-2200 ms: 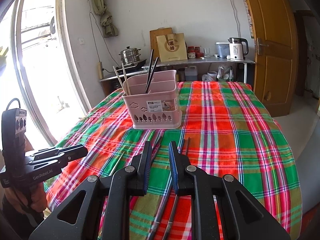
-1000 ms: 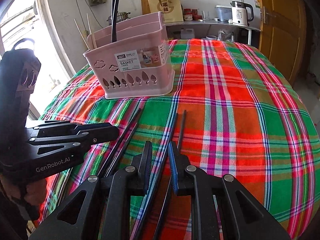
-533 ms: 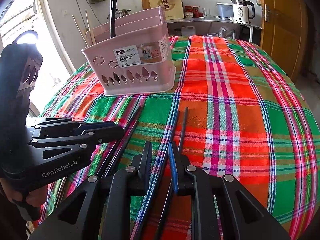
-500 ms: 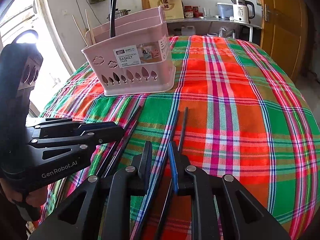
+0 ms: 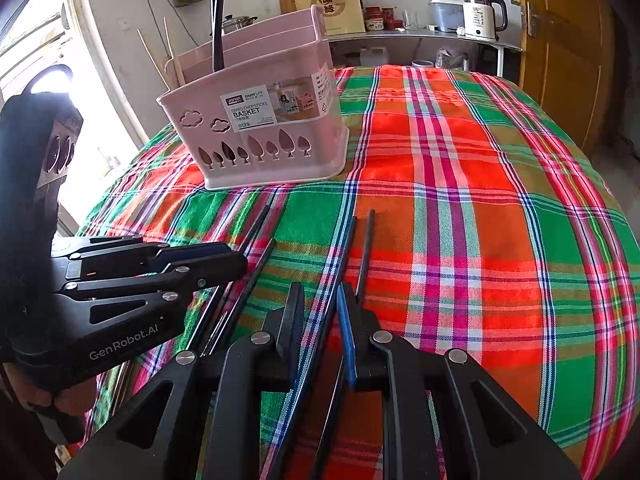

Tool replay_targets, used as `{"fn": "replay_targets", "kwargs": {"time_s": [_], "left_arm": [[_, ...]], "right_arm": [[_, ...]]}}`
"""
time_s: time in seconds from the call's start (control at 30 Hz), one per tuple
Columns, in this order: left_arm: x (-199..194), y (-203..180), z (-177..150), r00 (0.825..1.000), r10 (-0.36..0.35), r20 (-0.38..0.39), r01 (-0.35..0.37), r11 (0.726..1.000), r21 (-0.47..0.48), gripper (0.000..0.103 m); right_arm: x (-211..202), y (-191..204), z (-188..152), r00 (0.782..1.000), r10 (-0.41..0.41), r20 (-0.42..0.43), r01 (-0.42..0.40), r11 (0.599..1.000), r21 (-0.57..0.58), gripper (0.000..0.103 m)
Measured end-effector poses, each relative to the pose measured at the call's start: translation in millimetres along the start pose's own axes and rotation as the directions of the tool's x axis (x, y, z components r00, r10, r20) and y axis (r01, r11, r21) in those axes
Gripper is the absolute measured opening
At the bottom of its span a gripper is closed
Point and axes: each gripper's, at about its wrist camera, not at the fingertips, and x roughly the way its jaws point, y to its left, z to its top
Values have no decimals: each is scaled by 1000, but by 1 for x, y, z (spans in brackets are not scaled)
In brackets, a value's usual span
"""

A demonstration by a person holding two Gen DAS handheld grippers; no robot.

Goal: Organize utensils
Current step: 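Grasp a wooden chopstick with the left tool while the right tool grasps a black chopstick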

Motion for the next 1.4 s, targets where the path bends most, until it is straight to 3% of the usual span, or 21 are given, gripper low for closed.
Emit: {"fn": "replay_targets", "kwargs": {"time_s": [0.33, 0.53, 0.63, 0.8, 0.93, 1.13, 1.4], "left_arm": [[-7, 28, -4, 1000, 1, -4, -1, 998, -59, 12], [-5, 32, 2, 1000, 4, -13, -4, 999, -49, 12], [-3, 30, 5, 1000, 9, -15, -10, 999, -47, 12], [-1, 22, 8, 999, 34, -12, -35, 999, -41, 9], [-8, 23, 6, 1000, 4, -3, -4, 998, -69, 7], [-46, 22, 12, 997, -15, 78, 21, 997, -69, 6], [-110, 16, 24, 977, -35, 210, 44, 998, -40, 5]], "right_arm": [[12, 2, 12, 999, -29, -34, 29, 1000, -5, 18], [17, 7, 17, 997, -66, -43, 64, 997, -36, 17], [19, 9, 17, 994, -98, -42, 96, 994, -53, 7], [18, 7, 19, 997, -62, -40, 61, 997, -38, 7], [4, 12, 20, 999, -44, -4, 44, 998, -44, 6], [-31, 20, 29, 996, -21, 83, 25, 998, -56, 5], [-90, 31, 47, 974, 5, 227, 13, 997, -79, 5]]}}
